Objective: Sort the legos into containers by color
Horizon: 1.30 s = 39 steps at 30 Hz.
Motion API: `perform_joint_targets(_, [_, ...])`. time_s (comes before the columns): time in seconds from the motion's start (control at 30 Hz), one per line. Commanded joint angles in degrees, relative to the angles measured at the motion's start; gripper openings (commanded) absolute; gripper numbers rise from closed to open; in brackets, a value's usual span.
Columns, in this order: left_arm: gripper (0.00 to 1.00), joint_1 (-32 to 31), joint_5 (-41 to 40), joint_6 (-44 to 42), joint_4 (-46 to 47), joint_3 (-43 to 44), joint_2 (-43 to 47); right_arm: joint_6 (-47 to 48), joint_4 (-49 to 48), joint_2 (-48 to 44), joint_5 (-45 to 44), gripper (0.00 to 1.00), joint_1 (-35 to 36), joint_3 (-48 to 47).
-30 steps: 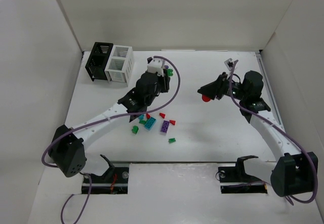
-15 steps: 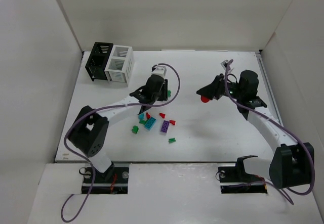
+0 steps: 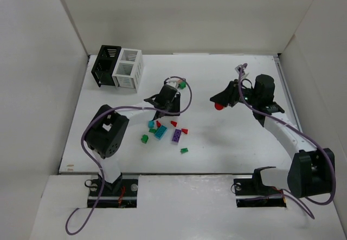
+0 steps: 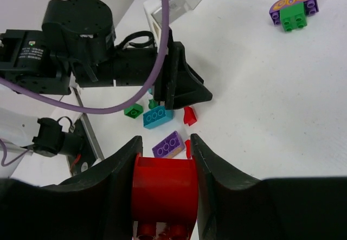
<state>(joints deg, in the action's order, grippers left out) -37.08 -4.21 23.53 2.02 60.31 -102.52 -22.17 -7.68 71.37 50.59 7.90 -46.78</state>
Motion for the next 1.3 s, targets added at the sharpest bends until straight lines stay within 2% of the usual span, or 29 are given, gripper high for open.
perform_joint_targets(0.0, [0.45, 0.34, 2.18, 0.90, 0.97, 0.43, 5.92, 1.34, -0.75, -0.01, 0.21, 0.00, -0.08, -2.61])
perform_joint_targets(0.13, [0.66, 0.34, 7.44, -1.38, 2.63, -0.63, 11.54, 1.87, -0.75, 0.52, 0.21, 0.00, -0.08, -3.83])
perform_joint_targets(0.17, [0.80, 0.34, 10.07, -3.47, 3.42, -0.64, 14.51, 1.87, -0.75, 0.52, 0.21, 0.00, -0.08, -3.84])
perform_joint_targets(0.2, [0.86, 0.34, 12.45, -4.36, 5.43, -1.16, 16.19, 1.87, -0.75, 0.52, 0.21, 0.00, -0.08, -4.88])
perform_joint_targets(0.27, [1.00, 0.34, 23.94, -6.38, 9.47, -2.91, 19.45, 1.26, -1.98, 0.52, 0.21, 0.00, 0.70, -6.73])
perform_joint_targets(0.3, [1.00, 0.34, 28.25, -6.91, 15.06, -3.62, 22.16, -1.09, -3.38, 0.52, 0.21, 0.00, 0.71, -6.74])
perform_joint_targets(0.33, [1.00, 0.34, 37.43, -6.92, 18.34, -5.28, 23.06, -2.86, -7.65, 0.52, 1.52, 0.00, 1.41, -7.44])
perform_joint_targets(0.4, [1.00, 0.34, 44.52, -6.92, 22.83, -5.29, 23.68, -10.81, -15.04, 0.52, 2.76, 0.00, 1.94, -6.57])
perform_joint_targets(0.43, [1.00, 0.34, 46.46, -6.05, 25.55, -5.29, 23.68, -14.18, -23.43, 0.52, 2.76, 0.00, 2.46, -5.87])
perform_joint_targets(0.47, [1.00, 0.34, 49.70, -4.91, 27.23, -5.29, 23.68, -17.34, -27.09, 0.52, 2.15, 0.00, 2.47, -5.08])
perform_joint_targets(0.53, [1.00, -1.06, 52.10, -3.58, 31.18, -5.29, 22.46, -25.35, -33.51, 0.52, 1.01, 0.00, 3.08, -3.23])
perform_joint_targets(0.57, [1.00, -1.06, 53.85, -2.88, 32.42, -3.82, 21.84, -27.90, -40.76, 0.52, 0.48, 0.00, 3.96, -2.62])
perform_joint_targets(0.7, [1.00, -2.56, 56.49, -0.25, 37.69, -2.04, 19.29, -41.08, -58.03, 4.99, 1.00, 0.00, 6.07, -1.20])
perform_joint_targets(0.8, [1.00, -2.04, 61.84, 6.77, 51.64, -4.49, 17.89, -46.90, -65.41, 8.86, 2.23, 0.00, 7.30, -1.20])
perform_joint_targets(0.87, [1.00, -1.51, 62.48, 11.17, 56.41, -5.03, 17.88, -47.87, -67.72, 10.27, 2.23, 0.00, 9.14, -1.20])
perform_joint_targets(0.93, [1.00, -1.50, 62.48, 11.71, 57.48, -5.03, 17.88, -48.58, -68.43, 10.98, 2.23, 0.00, 10.02, -1.20])
perform_joint_targets(1.1, [0.98, -0.36, 62.49, 12.24, 59.85, -5.03, 18.40, -43.75, -61.67, 8.79, 0.92, 0.00, 10.56, -1.20])
perform_joint_targets(1.27, [0.81, -0.36, 60.55, 9.69, 52.29, -1.95, 17.71, -42.95, -59.39, 7.64, -0.31, 0.00, 12.48, -1.73])
